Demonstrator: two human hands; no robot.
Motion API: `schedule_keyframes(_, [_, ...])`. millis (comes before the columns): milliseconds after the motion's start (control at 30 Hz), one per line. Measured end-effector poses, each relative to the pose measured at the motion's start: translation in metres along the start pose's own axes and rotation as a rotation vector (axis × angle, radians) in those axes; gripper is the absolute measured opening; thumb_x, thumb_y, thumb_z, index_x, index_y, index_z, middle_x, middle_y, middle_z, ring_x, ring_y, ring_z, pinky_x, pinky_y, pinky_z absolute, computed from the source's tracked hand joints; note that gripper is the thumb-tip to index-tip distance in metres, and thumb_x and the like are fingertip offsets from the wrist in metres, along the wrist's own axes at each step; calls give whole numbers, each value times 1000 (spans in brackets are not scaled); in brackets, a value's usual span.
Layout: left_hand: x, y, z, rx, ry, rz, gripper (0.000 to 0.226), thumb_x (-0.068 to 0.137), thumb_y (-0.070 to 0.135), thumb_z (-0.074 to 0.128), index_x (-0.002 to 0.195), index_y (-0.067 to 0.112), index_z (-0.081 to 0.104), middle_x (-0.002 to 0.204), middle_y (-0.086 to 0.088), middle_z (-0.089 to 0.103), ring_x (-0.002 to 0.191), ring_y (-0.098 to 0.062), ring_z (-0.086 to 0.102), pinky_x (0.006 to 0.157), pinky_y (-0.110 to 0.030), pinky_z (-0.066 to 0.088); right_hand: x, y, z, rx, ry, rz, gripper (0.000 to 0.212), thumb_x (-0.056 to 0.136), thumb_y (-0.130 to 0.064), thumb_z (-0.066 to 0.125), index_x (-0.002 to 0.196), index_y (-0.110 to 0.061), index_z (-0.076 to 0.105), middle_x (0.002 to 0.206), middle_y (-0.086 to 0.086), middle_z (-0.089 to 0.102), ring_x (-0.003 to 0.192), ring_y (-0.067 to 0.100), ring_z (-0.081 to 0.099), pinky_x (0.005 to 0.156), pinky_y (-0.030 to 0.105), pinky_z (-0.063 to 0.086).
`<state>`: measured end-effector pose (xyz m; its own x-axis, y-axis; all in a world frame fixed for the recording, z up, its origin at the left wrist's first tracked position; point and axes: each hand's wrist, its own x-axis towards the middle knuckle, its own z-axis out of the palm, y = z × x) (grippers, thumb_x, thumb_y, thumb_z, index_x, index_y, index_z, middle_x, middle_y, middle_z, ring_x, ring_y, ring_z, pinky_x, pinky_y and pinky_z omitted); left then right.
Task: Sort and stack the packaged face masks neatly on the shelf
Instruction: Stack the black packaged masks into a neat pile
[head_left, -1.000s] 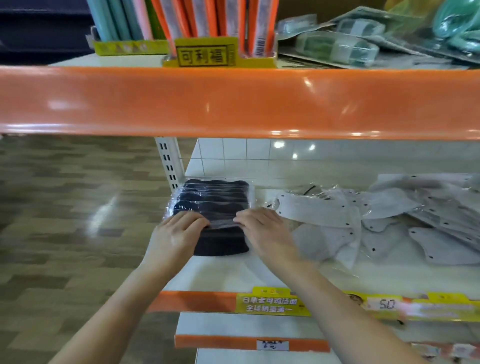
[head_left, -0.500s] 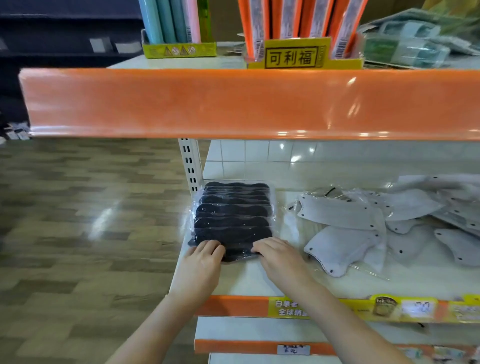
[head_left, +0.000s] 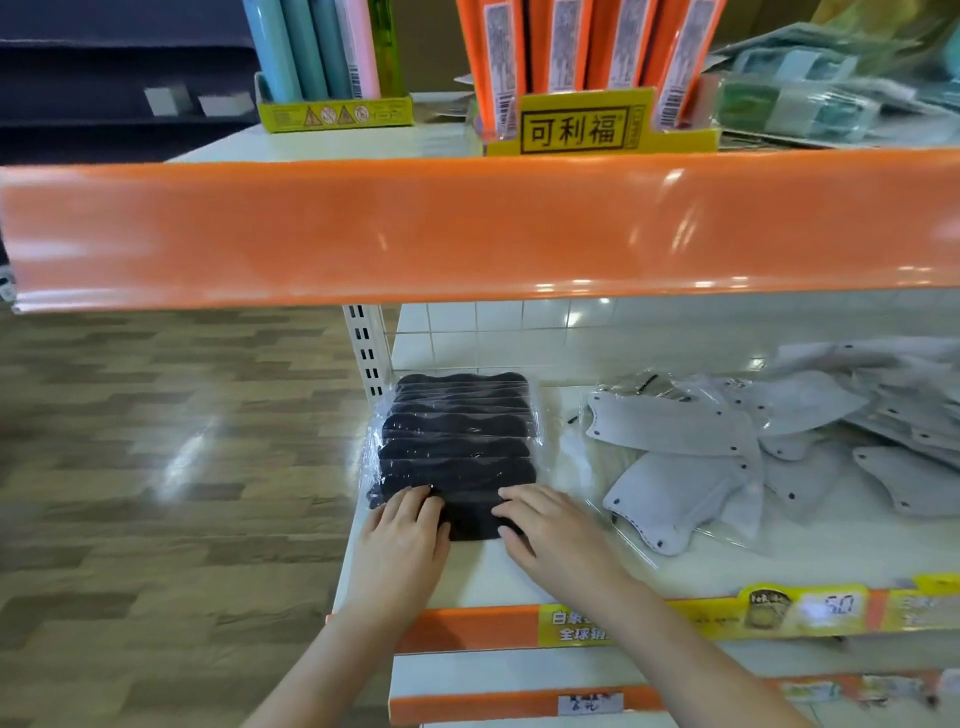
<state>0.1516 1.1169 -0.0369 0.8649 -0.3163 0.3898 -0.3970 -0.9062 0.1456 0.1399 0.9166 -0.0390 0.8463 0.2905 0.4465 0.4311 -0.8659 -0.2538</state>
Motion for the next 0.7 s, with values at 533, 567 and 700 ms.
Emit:
schedule_keyframes(533, [62, 137, 23, -160, 16, 145, 30, 75, 24, 40, 83, 19, 68, 83, 7, 67, 74, -19, 66, 62, -30, 51, -40, 87, -68, -115, 130, 196, 29, 80, -27, 47, 94, -17, 69, 99, -3, 67, 89, 20, 65, 70, 28, 54])
schedule_keyframes(567, [65, 147, 27, -172, 21, 157, 28, 74, 23, 40, 82, 18, 67, 82, 5, 66, 72, -20, 65, 60, -31, 51, -45, 95, -74, -113, 121, 208, 30, 78, -28, 47, 94, -16, 70, 99, -2, 67, 89, 21, 65, 71, 29, 54])
schedule_keyframes(700, [78, 187, 40, -197, 26, 191, 26, 74, 22, 42, 84, 19, 66, 84, 6, 66, 77, -17, 63, 63, -29, 49, -63, 125, -96, -113, 106, 244, 30, 77, -27, 47, 94, -17, 70, 97, -2, 66, 87, 20, 64, 72, 30, 54])
